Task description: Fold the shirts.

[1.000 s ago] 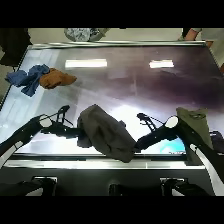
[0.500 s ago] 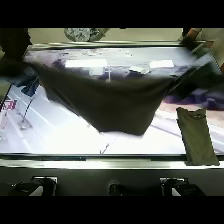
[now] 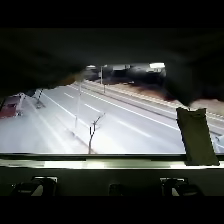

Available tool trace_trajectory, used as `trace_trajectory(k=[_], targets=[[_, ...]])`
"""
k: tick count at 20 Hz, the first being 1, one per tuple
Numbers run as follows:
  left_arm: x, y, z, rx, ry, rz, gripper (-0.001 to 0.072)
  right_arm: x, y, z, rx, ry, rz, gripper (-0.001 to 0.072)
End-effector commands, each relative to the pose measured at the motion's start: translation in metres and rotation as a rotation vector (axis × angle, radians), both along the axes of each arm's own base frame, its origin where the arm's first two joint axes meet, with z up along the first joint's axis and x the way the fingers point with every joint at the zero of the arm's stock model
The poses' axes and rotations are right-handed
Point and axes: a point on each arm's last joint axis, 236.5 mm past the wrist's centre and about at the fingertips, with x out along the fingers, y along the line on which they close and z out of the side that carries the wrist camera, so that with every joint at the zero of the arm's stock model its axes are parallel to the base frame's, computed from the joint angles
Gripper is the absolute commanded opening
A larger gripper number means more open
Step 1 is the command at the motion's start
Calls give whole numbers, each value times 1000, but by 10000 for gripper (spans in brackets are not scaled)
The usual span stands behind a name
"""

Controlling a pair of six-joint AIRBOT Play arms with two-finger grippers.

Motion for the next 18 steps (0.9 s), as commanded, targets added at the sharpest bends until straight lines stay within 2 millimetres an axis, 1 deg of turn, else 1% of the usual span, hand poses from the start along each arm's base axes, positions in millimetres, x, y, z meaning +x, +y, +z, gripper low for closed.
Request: trace_trajectory(k=[1, 2, 3, 4, 5, 6, 7, 8, 9, 10, 11, 12, 14, 15, 16, 17, 18], targets=[[2, 12, -1, 27, 3, 58, 26, -4, -4, -50, -5, 221, -17, 57], [16, 18, -14, 45, 50, 84, 26, 0, -2, -86, -8, 377, -13, 57], [35, 23, -35, 61, 121, 104, 27, -2, 5, -133, 7, 593, 7, 56], [57, 25, -60, 77, 198, 113, 27, -6, 15, -176, 26, 788, 35, 56], [83, 26, -92, 93, 283, 110, 27, -14, 35, -228, 59, 1016, 107, 55], [109, 26, -126, 101, 366, 106, 27, -16, 57, -266, 104, 1148, 187, 55], [136, 26, -164, 104, 452, 103, 27, -12, 76, -302, 160, 1220, 250, 55], [162, 27, -204, 106, 533, 100, 27, -1, 88, -341, 222, 1257, 267, 55], [185, 28, -240, 112, 594, 97, 27, 19, 91, -379, 271, 1241, 240, 55], [210, 28, -275, 119, 645, 96, 27, 37, 90, -411, 306, 1216, 203, 55], [231, 29, -306, 119, 689, 96, 27, 61, 89, -437, 345, 1173, 166, 55], [252, 29, -335, 119, 733, 94, 27, 85, 88, -454, 378, 1129, 139, 55], [290, 30, -394, 119, 804, 93, 27, 138, 86, -482, 447, 1036, 85, 56], [303, 30, -419, 120, 830, 92, 27, 161, 86, -495, 498, 998, 58, 56], [312, 28, -445, 123, 868, 86, 28, 177, 89, -507, 558, 982, 36, 57], [316, 24, -468, 126, 910, 79, 28, 188, 92, -520, 624, 982, 16, 57], [316, 20, -490, 129, 958, 69, 28, 194, 98, -532, 694, 998, 0, 57]])
